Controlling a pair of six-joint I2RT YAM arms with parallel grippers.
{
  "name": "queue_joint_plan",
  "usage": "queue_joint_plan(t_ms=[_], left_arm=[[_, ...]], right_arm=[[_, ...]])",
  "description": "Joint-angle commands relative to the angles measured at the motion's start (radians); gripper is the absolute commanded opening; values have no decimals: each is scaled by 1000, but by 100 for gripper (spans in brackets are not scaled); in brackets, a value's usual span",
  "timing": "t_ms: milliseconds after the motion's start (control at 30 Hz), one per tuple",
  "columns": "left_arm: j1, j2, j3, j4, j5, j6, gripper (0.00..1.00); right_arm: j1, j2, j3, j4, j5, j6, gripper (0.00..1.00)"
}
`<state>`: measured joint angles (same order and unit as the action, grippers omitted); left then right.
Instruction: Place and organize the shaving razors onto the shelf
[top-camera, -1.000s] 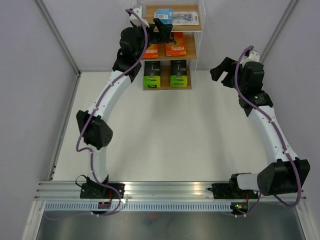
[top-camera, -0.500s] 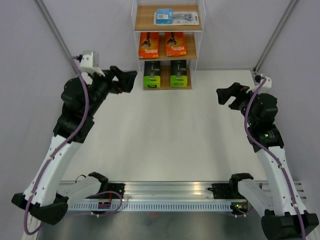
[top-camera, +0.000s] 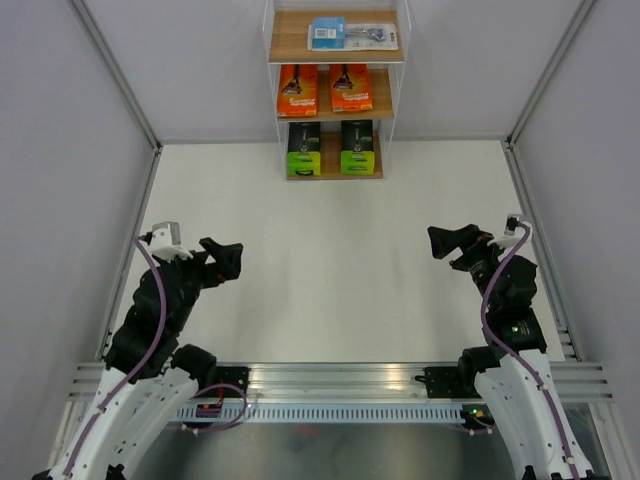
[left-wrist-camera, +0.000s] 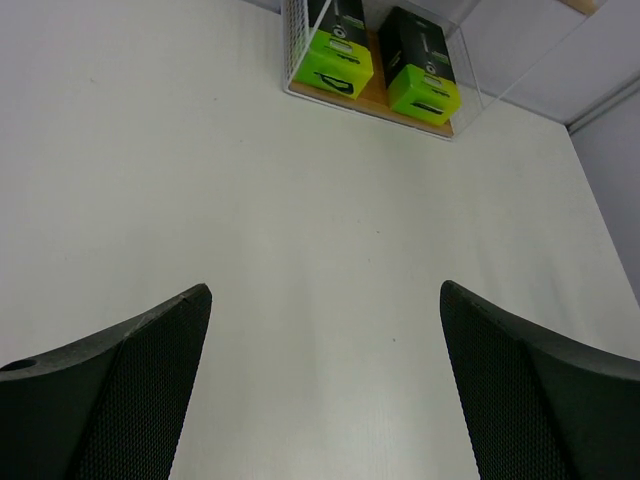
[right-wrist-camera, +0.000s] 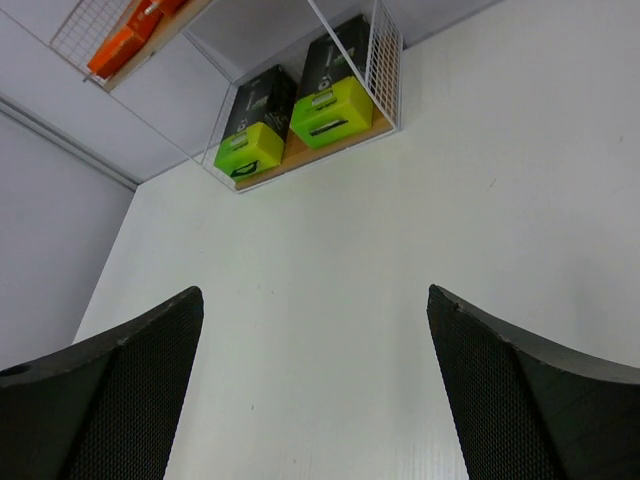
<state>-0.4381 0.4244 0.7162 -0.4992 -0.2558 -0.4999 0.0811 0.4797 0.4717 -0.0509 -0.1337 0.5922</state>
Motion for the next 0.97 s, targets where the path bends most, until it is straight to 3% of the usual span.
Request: queue_joint_plan(t_ms=[0,267,433,933], left_arm=[[1,-88,-102,-12,-94,-117,100],[1,-208,-245,-25,-195,-245,100],[2,-245,-253,-27,-198,-239,100],[2,-245,-267,-25,-188,-239,100]], right_arm=[[-3,-56,-83,74,6,110,98],[-3,-207,-211,52,34,193,98],[-3,-265,-231,16,46,199,98],[-3,-167,-117,-33,40,78,98]])
